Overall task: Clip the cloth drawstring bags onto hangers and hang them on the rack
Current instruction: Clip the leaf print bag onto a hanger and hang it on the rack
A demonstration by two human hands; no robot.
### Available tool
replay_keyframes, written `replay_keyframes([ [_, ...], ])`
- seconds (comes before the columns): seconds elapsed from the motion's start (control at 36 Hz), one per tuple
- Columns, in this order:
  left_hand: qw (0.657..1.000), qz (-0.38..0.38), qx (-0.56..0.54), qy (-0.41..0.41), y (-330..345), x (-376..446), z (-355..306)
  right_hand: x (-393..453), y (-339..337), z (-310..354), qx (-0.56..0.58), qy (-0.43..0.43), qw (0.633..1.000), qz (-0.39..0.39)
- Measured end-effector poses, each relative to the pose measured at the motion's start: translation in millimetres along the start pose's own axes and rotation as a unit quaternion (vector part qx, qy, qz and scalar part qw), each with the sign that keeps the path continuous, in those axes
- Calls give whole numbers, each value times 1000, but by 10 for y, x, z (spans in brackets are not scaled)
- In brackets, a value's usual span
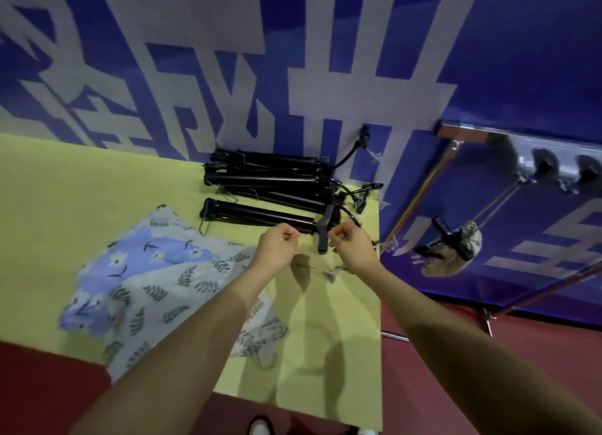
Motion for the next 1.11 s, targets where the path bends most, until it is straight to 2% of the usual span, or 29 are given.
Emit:
replay_keyframes([
  [0.08, 999, 4, 38, -13, -216, -49, 376, -43, 375, 21, 13, 11, 999, 28],
  [0.14, 993, 18, 116, -6, -338, -72, 590, -72, 601, 23, 11, 16, 999, 40],
  [0.25, 958, 83, 273, 9, -418, -128, 864, -112, 978, 41, -41, 2, 996, 75],
  [0.39, 944, 97, 317, 2, -478, -168, 1083, -161, 1383, 92, -128, -14, 982, 140],
  [0.5, 951, 59, 302, 20, -548, -194, 1149, -220, 1567, 117, -156, -17, 972, 176],
  [0.61, 963, 5, 263, 66, -738, -158, 1060, -241, 1600, 231, -108, -39, 974, 193],
  [0.69, 953, 21, 277, 122, -837, -111, 969, -229, 1552, 367, -64, -60, 977, 194],
  [0.81, 954, 17, 260, 149, -1000, -87, 829, -224, 1532, 563, -20, -86, 975, 205],
  [0.92, 962, 19, 229, 145, -1057, -111, 803, -214, 1525, 708, -48, -130, 973, 184],
  [1.03, 956, -43, 252, 145, -1173, -175, 753, -189, 1543, 780, -41, -118, 976, 179],
  [1.11, 960, -22, 247, 132, -1189, -251, 674, -176, 1519, 832, -30, -113, 980, 159],
])
Point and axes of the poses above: each hand's wrist, its own x-axis towards the middle knuckle, its own y-axis out of the palm, z = x × y, the point moved 6 cm from there along x, towards the middle knuckle, and after that the axes turned 6 degrees about y, right-handed, at the moved point
